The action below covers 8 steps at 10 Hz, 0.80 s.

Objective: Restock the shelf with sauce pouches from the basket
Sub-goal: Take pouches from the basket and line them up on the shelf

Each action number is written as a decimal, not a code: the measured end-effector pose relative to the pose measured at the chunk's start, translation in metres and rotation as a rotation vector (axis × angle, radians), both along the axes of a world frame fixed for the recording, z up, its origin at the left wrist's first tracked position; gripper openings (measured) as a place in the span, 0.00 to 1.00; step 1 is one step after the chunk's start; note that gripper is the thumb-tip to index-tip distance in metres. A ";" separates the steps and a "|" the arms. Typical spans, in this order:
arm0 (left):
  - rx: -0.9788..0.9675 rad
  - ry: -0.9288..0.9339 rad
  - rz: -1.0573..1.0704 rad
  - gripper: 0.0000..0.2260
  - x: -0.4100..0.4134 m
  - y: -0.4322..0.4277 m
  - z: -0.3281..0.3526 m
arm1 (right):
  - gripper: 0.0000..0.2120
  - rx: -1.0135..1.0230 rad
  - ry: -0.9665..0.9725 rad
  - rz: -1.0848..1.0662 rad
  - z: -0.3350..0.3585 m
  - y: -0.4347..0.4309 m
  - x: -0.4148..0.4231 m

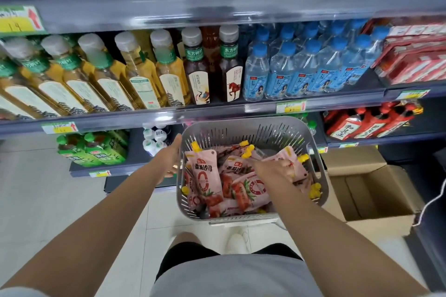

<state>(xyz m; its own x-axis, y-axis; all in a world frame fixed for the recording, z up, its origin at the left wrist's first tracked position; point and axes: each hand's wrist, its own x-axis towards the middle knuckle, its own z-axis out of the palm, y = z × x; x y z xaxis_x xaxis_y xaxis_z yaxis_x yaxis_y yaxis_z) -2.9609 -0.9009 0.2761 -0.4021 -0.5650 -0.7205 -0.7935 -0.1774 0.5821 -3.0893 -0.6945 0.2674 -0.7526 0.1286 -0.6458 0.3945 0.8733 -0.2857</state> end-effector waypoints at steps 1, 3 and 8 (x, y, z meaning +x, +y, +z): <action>-0.277 0.014 -0.015 0.31 0.005 -0.003 0.002 | 0.59 -0.110 -0.312 -0.243 -0.050 0.000 0.001; -0.533 0.363 0.099 0.13 0.023 0.010 0.009 | 0.65 -0.232 -0.315 -0.341 -0.307 -0.005 -0.078; -0.778 0.169 -0.474 0.19 0.025 0.036 -0.001 | 0.41 -0.225 -0.201 -0.328 -0.018 -0.032 0.029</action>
